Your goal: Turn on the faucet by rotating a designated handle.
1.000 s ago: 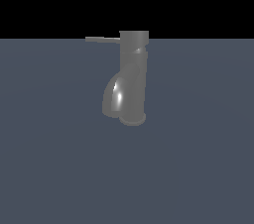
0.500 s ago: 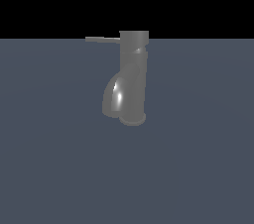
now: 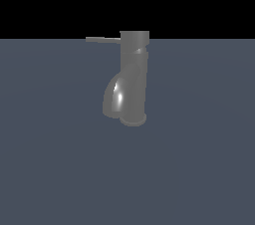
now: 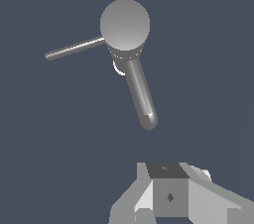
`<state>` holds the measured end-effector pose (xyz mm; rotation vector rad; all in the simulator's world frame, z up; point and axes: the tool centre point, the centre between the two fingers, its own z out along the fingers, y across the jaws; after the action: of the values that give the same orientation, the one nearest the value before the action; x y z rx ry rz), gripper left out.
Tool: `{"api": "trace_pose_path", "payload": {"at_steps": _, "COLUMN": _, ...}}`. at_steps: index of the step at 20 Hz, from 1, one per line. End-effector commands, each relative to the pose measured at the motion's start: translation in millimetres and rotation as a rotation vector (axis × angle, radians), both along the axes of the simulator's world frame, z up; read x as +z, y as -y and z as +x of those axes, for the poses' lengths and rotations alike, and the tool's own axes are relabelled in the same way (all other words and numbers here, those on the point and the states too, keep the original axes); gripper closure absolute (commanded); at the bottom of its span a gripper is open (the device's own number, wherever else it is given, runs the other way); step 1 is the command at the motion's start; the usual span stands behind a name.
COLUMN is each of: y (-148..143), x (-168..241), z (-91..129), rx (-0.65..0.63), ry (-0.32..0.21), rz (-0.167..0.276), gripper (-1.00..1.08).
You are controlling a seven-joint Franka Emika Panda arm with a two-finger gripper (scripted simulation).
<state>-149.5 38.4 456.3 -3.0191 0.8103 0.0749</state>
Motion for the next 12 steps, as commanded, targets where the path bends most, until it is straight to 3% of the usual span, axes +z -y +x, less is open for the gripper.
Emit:
{"api": "trace_pose_path", "payload": {"at_steps": 1, "y": -2, "x": -4, "z": 12, "rx": -0.062, "ry": 0.000, "rz": 0.001, "gripper": 1.08}}
{"api": "trace_pose_path", "payload": {"at_steps": 12, "y": -12, "x": -29, "z": 64, "rx": -0.329, "ry": -0.002, "rz": -0.001, "gripper": 1.08}}
